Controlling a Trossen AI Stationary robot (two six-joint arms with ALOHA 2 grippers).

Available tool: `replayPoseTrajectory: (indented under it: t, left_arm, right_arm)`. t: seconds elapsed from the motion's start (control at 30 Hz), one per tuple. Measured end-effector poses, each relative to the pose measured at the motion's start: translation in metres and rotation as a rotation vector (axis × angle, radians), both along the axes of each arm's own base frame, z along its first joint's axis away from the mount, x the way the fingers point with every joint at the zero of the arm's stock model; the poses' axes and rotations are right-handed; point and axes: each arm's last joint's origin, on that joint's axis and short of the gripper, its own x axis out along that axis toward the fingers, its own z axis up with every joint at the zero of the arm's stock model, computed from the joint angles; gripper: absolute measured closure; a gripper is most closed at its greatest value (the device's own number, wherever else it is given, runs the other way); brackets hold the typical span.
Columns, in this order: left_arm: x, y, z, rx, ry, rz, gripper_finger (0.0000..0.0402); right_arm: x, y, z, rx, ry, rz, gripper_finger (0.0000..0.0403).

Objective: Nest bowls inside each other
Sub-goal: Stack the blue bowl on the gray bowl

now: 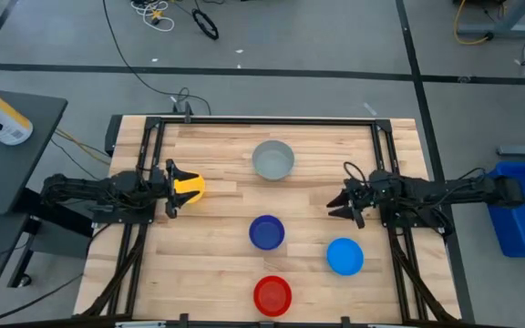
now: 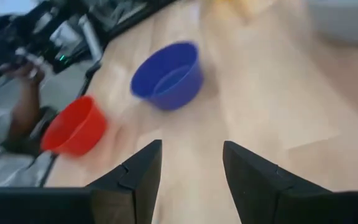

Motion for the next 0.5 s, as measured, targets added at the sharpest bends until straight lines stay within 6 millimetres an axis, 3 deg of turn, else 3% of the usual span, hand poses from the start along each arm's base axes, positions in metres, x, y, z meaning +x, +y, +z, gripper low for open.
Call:
replayPoseTrajectory:
  t: [0.33,0.5]
  left_arm:
    - [0.0,0.0,0.0,0.015,0.007,-0.003,0.0125]
    - [0.0,0.0,-0.001,0.016,0.009,-0.004,0.0125]
  right_arm:
    - [0.021,0.024,0.048,0.032,0.235,0.146,0.0222]
    - [0.023,0.037,0.046,0.058,0.459,0.137,0.0221]
